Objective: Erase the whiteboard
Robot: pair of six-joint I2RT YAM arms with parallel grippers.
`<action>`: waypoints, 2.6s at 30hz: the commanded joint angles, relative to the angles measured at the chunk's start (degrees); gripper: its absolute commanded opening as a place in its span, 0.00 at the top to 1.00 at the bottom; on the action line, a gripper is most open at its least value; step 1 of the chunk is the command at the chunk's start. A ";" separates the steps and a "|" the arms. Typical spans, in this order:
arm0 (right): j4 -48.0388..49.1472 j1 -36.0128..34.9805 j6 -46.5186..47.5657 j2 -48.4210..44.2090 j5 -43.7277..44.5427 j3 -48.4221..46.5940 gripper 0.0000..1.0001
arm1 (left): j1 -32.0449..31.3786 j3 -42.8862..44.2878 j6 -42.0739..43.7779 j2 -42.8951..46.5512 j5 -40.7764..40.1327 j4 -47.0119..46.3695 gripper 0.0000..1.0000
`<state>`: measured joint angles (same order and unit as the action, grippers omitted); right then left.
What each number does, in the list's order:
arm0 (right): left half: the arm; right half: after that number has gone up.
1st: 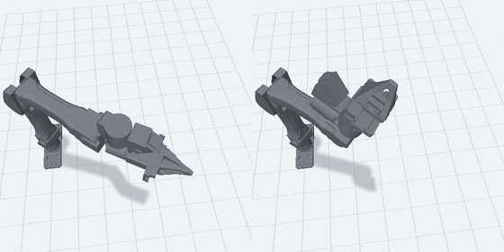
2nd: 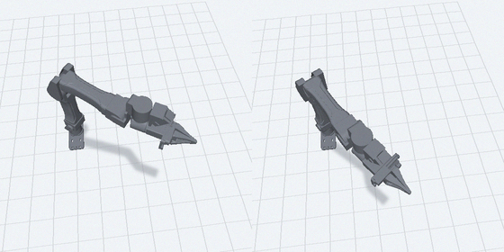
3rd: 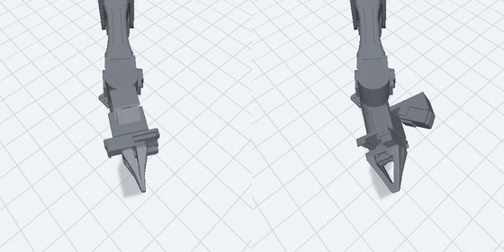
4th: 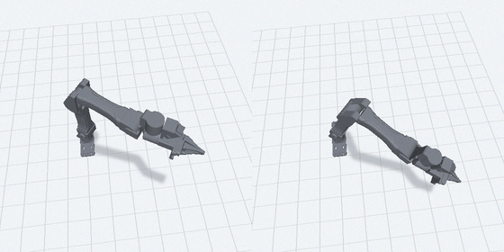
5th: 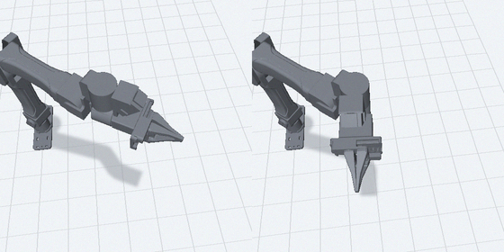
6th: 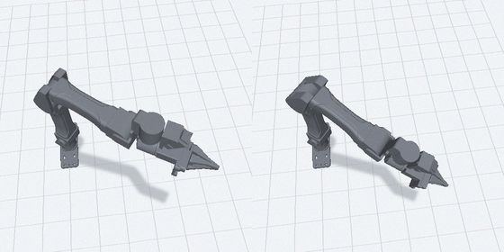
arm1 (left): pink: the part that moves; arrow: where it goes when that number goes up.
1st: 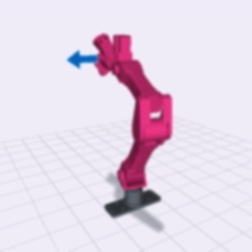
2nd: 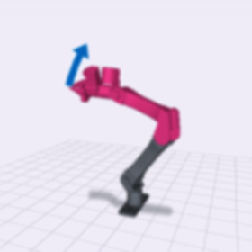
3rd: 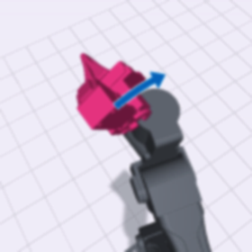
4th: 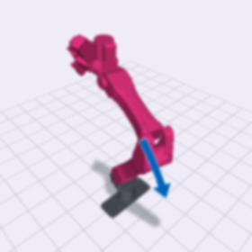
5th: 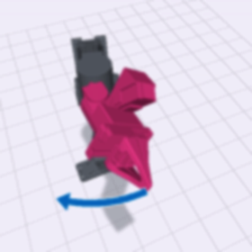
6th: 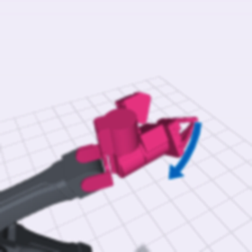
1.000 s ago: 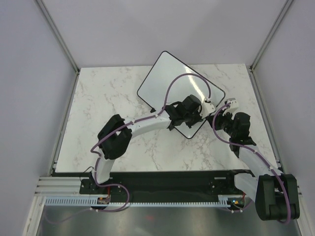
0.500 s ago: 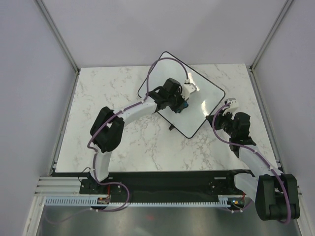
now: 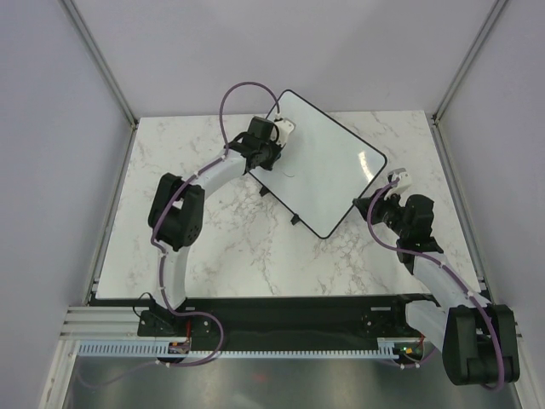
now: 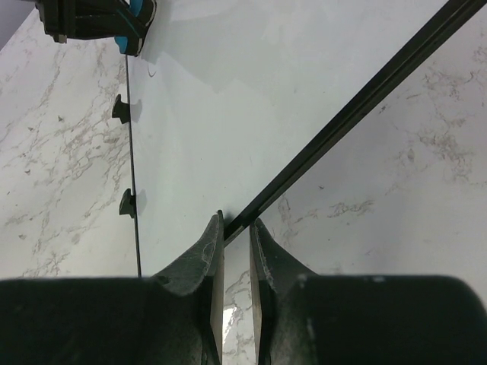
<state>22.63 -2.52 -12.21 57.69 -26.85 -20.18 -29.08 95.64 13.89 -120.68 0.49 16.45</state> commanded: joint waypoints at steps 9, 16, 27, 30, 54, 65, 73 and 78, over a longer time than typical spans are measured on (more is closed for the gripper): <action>0.39 -0.38 2.45 -0.30 -0.66 -0.73 1.00 | -14.77 -8.18 -5.27 2.73 8.28 0.95 0.98; 0.39 -0.29 2.36 -0.56 -0.66 -0.65 1.00 | -19.96 -7.22 -6.77 2.12 10.41 2.36 0.98; 0.39 -0.38 2.36 -0.65 -0.83 -0.73 1.00 | -10.84 -8.89 -3.70 2.65 6.37 1.22 0.98; 0.57 -0.38 2.36 -0.47 -0.92 -0.82 1.00 | -4.95 -8.54 -3.08 1.86 5.23 0.52 0.98; 0.75 -0.46 2.28 0.23 -1.10 -0.91 1.00 | -12.30 -15.21 -3.96 6.77 7.33 -2.12 0.98; 0.92 -0.55 2.19 -0.39 -1.01 -0.65 1.00 | -27.43 -13.46 -9.58 5.20 11.81 -0.80 0.98; 0.92 -0.64 2.01 -1.26 -0.92 -0.29 1.00 | -29.02 -13.89 -11.43 2.12 14.19 -0.01 0.98; 0.92 -0.81 2.01 -1.35 -0.83 -0.29 1.00 | -27.87 -16.79 -11.17 8.25 13.66 -0.01 0.98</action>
<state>21.17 -2.72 -11.99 57.32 -25.04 -20.16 -58.15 80.64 4.32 -116.49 15.07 15.92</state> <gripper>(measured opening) 0.192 0.112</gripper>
